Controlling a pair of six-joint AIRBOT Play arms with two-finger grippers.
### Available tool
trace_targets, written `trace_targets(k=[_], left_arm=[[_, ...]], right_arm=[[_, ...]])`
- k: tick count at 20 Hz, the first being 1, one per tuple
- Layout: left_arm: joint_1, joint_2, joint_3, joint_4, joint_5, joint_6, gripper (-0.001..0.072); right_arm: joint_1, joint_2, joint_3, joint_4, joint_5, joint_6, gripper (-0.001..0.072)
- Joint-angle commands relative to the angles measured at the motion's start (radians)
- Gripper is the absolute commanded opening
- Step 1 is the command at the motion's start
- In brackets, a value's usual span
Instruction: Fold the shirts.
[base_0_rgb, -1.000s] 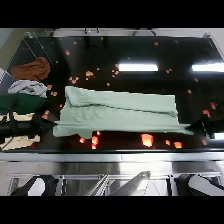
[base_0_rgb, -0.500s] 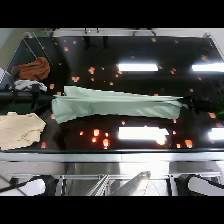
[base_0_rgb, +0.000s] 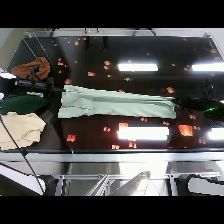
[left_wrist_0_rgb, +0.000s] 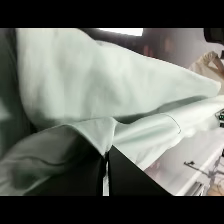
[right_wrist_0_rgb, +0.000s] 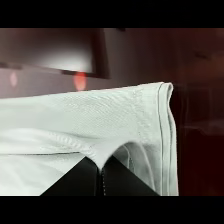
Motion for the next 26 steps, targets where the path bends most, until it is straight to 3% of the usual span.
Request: trace_targets(k=[1,2,3,5,6,7,8,12,14,15,16,19,20,21,22,26], left_arm=[[-0.042,-0.066,0.085,-0.002,-0.042,0.008,0.0082],[-0.048,-0.066,0.097,-0.002,-0.048,0.007,0.0268],[-0.048,-0.066,0.119,-0.005,-0.068,0.004,0.0340],[-0.033,-0.066,0.199,-0.005,-0.131,-0.012,0.0340],[-0.017,-0.066,0.250,-0.003,-0.166,-0.044,0.0340],[-0.002,-0.066,0.289,-0.005,-0.196,-0.065,0.0340],[0.008,-0.066,0.319,-0.003,-0.228,-0.094,0.0340],[-0.026,-0.066,0.334,-0.005,-0.291,-0.135,0.0331],[-0.078,-0.066,0.334,-0.004,-0.287,-0.122,0.0057],[-0.108,-0.066,0.334,-0.004,-0.279,-0.108,0.0035],[-0.140,-0.066,0.334,-0.002,-0.263,-0.107,0.0034],[-0.244,-0.066,0.334,-0.001,-0.184,-0.104,0.0007],[-0.283,-0.069,0.334,0.000,-0.149,-0.096,0.0007],[-0.327,-0.075,0.334,0.000,-0.119,-0.096,0.0007],[-0.365,-0.089,0.334,0.010,-0.084,-0.097,0.0007],[-0.549,-0.190,0.334,0.139,0.029,-0.146,0.0007]], right_arm=[[0.004,-0.005,0.002,0.002,0.027,-0.034,0.0035],[0.004,-0.005,0.002,0.002,0.045,-0.034,0.0233],[-0.004,-0.003,0.008,-0.008,0.069,-0.034,0.0402],[-0.050,0.013,0.064,-0.111,0.134,0.003,0.0420],[-0.079,0.018,0.103,-0.202,0.143,0.093,0.0588],[-0.102,0.016,0.133,-0.279,0.150,0.196,0.0692],[-0.114,0.011,0.147,-0.332,0.165,0.256,0.0692],[-0.085,-0.103,0.148,-0.308,0.254,0.282,0.0691],[-0.045,-0.171,0.148,-0.278,0.277,0.281,0.0689],[-0.019,-0.195,0.148,-0.269,0.276,0.278,0.0673],[0.009,-0.217,0.148,-0.240,0.276,0.269,0.0598],[0.076,-0.256,0.163,-0.066,0.268,0.172,0.0557],[0.092,-0.262,0.176,-0.031,0.266,0.160,0.0302],[0.101,-0.263,0.192,-0.021,0.269,0.144,0.0106],[0.102,-0.262,0.211,-0.024,0.282,0.143,0.0013],[0.050,-0.257,0.299,-0.025,0.436,0.151,0.0018]])
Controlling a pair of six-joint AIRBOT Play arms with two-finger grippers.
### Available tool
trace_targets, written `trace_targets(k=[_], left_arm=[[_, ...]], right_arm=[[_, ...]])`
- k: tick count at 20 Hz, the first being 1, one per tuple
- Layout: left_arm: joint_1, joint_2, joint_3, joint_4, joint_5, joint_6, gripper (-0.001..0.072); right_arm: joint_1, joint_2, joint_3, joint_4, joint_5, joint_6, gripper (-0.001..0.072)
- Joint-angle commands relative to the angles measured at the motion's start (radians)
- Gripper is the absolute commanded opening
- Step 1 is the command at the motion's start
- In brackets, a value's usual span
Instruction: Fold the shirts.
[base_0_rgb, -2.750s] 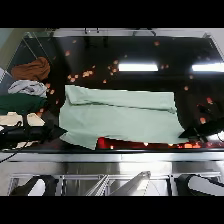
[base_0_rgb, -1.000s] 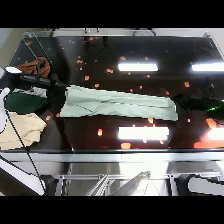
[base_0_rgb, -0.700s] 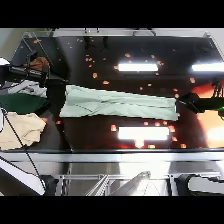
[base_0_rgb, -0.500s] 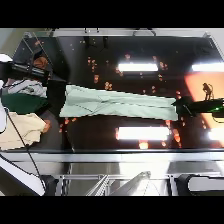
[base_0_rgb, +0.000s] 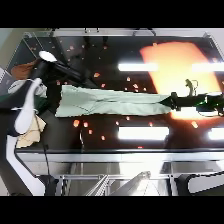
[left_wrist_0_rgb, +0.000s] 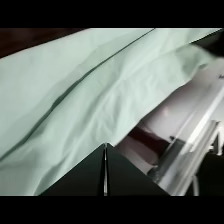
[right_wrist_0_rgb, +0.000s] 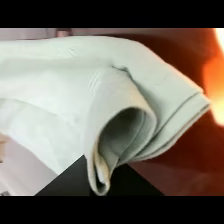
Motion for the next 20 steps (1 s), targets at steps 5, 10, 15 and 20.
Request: trace_targets(k=[5,10,15,20], left_arm=[[-0.240,-0.130,0.008,0.052,0.238,-0.082,0.0007],[-0.282,-0.204,0.168,-0.028,0.174,-0.117,0.0008],[-0.116,0.028,0.203,-0.073,0.105,-0.087,0.0015],[0.190,0.367,0.085,-0.151,0.058,-0.076,0.0017]], right_arm=[[-0.081,0.010,0.094,0.032,0.232,0.000,0.0018],[-0.111,0.027,0.128,0.034,0.294,0.017,0.0018],[-0.014,0.160,0.142,0.090,0.275,0.044,0.0018],[0.375,0.239,0.197,0.195,-0.051,0.089,0.0018]])
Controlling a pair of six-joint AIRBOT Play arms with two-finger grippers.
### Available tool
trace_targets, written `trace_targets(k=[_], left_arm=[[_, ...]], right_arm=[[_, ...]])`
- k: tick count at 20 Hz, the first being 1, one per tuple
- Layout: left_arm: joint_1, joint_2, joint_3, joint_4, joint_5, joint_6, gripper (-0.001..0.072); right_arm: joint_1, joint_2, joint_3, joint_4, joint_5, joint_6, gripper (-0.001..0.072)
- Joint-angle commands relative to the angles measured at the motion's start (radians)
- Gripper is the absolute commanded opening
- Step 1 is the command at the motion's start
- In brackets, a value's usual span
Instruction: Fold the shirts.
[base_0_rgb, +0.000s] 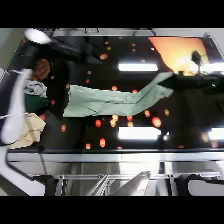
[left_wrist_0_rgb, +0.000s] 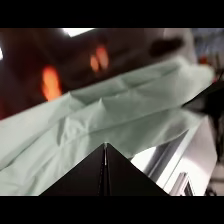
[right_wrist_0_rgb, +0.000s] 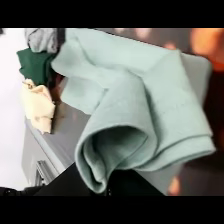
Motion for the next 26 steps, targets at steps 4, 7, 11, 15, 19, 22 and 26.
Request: trace_targets(k=[4,7,11,15,19,22,26], left_arm=[[0.311,0.314,-0.099,-0.038,-0.027,0.024,0.0017],[0.386,0.384,-0.189,-0.038,-0.024,0.097,0.0017],[0.447,0.420,-0.306,-0.040,-0.089,0.140,0.0018],[0.474,0.444,-0.390,-0.041,-0.095,0.184,0.0018],[0.473,0.449,-0.438,-0.042,-0.108,0.201,0.0018],[0.475,0.449,-0.439,-0.042,-0.141,0.202,0.0018],[0.458,0.449,-0.439,-0.041,-0.167,0.201,0.0018]], right_arm=[[0.639,-0.080,0.171,0.097,-0.655,0.036,0.0018],[0.846,-0.323,0.395,0.129,-0.834,0.037,0.0047],[0.935,-0.591,0.623,0.326,-0.821,-0.021,0.0304],[0.833,-0.548,0.625,0.265,-0.517,-0.013,0.0304],[0.662,-0.411,0.617,-0.056,-0.205,0.221,0.0294],[0.555,-0.263,0.558,-0.392,-0.027,0.388,0.0229],[0.476,-0.161,0.339,-0.741,-0.103,0.604,0.0671]])
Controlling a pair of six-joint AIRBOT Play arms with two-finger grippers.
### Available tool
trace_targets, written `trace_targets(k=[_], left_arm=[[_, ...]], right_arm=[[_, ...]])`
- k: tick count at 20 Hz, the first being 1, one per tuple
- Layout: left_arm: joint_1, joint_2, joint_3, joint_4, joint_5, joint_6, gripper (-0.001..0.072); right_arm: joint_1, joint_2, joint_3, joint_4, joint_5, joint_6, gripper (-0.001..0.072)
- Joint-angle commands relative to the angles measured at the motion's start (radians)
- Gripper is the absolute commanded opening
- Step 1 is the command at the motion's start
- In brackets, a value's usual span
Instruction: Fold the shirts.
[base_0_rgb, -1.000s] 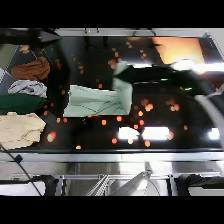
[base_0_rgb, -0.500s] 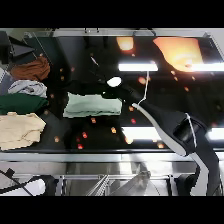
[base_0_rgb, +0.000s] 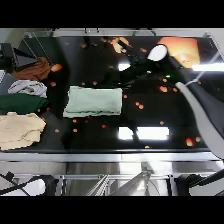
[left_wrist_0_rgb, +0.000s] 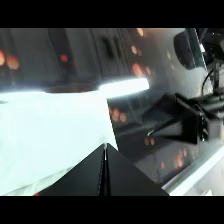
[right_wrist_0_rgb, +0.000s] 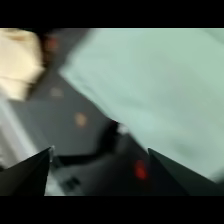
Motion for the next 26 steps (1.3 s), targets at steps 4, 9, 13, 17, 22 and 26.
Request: trace_targets(k=[4,9,13,17,22,26], left_arm=[[-0.023,0.001,-0.002,0.001,-0.025,-0.011,0.0018],[-0.021,0.001,-0.002,0.001,-0.051,-0.036,0.0017],[-0.022,0.001,-0.002,0.001,-0.048,-0.039,0.0017],[-0.022,0.001,-0.002,0.002,-0.050,-0.039,0.0017],[-0.021,0.001,-0.002,0.002,-0.054,-0.035,0.0017],[-0.021,0.001,-0.002,0.004,-0.077,-0.035,0.0017]], right_arm=[[-0.070,-0.063,-0.225,-0.159,-0.113,0.138,0.0671],[-0.070,-0.233,-0.225,0.187,-0.193,-0.034,0.0672],[-0.061,-0.287,-0.225,0.494,-0.193,-0.174,0.0642],[-0.039,-0.301,-0.224,0.529,-0.169,-0.192,0.0642],[-0.031,-0.301,-0.224,0.538,-0.166,-0.193,0.0105],[-0.038,-0.280,-0.224,0.663,-0.158,-0.267,0.0017]])
